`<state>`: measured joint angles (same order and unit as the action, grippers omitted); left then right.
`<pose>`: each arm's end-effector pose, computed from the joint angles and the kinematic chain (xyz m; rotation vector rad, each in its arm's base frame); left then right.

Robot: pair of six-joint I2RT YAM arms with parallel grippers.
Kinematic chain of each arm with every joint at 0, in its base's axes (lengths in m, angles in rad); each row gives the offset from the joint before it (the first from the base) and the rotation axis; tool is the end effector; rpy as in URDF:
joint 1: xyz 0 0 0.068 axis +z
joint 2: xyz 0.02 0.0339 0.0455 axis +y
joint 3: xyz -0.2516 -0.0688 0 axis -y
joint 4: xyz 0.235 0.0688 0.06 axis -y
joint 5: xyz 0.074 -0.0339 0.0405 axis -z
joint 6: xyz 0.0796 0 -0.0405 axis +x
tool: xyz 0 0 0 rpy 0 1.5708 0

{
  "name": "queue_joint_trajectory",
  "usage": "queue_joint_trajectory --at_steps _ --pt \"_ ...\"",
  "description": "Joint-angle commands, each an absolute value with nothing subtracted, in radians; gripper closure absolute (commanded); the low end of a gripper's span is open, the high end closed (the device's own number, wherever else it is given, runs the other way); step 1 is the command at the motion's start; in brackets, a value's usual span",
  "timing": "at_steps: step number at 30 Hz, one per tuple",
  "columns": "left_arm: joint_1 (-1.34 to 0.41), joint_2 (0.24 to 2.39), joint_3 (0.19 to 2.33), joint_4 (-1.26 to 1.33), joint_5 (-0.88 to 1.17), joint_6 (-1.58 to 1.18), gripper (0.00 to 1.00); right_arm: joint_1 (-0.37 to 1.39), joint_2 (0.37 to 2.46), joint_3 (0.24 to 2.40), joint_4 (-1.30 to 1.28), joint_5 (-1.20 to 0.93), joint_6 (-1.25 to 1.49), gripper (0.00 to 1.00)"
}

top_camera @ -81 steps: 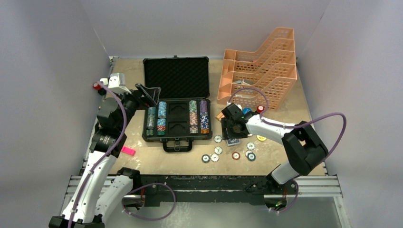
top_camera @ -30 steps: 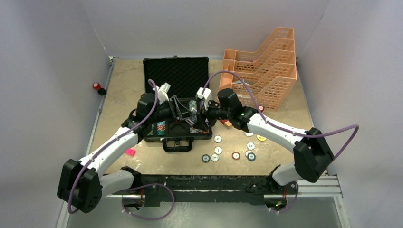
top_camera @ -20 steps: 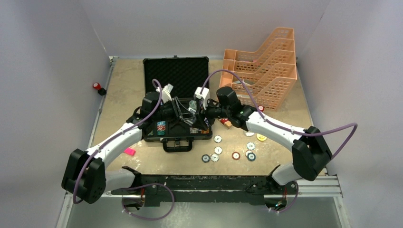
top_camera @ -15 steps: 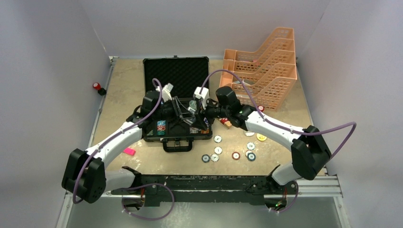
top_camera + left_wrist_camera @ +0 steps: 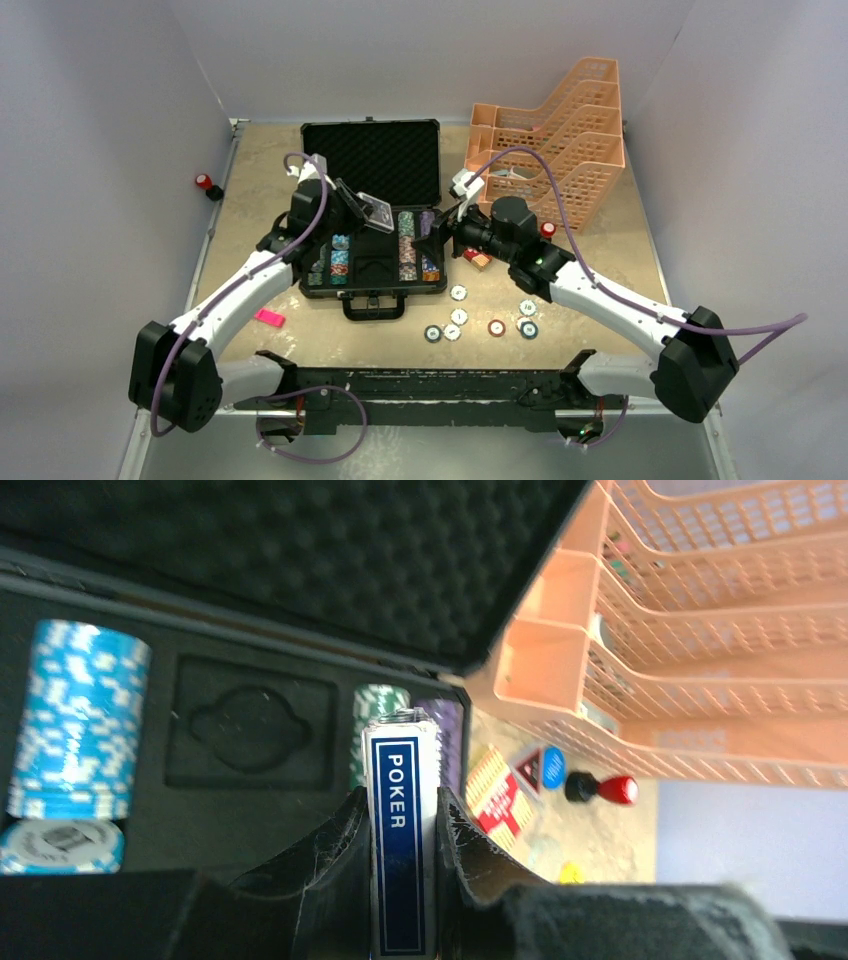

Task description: Pack up texas hold em set

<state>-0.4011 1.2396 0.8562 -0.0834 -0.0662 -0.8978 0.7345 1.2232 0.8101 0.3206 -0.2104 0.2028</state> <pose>0.2926 -0.1184 0.2501 -0.5628 2.0434 -0.7333 0.2299 0.2300 0.2966 -0.6153 1.6259 0.8755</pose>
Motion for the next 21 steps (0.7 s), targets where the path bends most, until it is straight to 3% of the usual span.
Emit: queue_joint_trajectory --at_steps 1,9,15,21 --pt "-0.384 1.338 0.925 -0.021 -0.135 -0.826 1.00 0.738 1.212 0.756 0.444 -0.153 0.337 0.13" --pt "-0.350 1.465 0.898 0.104 -0.049 -0.820 1.00 0.738 1.224 0.777 0.396 -0.116 0.330 0.16" --pt "-0.314 1.542 0.864 0.230 0.125 -0.888 1.00 0.738 1.223 0.799 0.397 -0.101 0.331 0.16" --pt "-0.307 1.580 0.859 0.213 0.176 -0.913 1.00 0.738 1.209 0.796 0.379 -0.059 0.331 0.16"
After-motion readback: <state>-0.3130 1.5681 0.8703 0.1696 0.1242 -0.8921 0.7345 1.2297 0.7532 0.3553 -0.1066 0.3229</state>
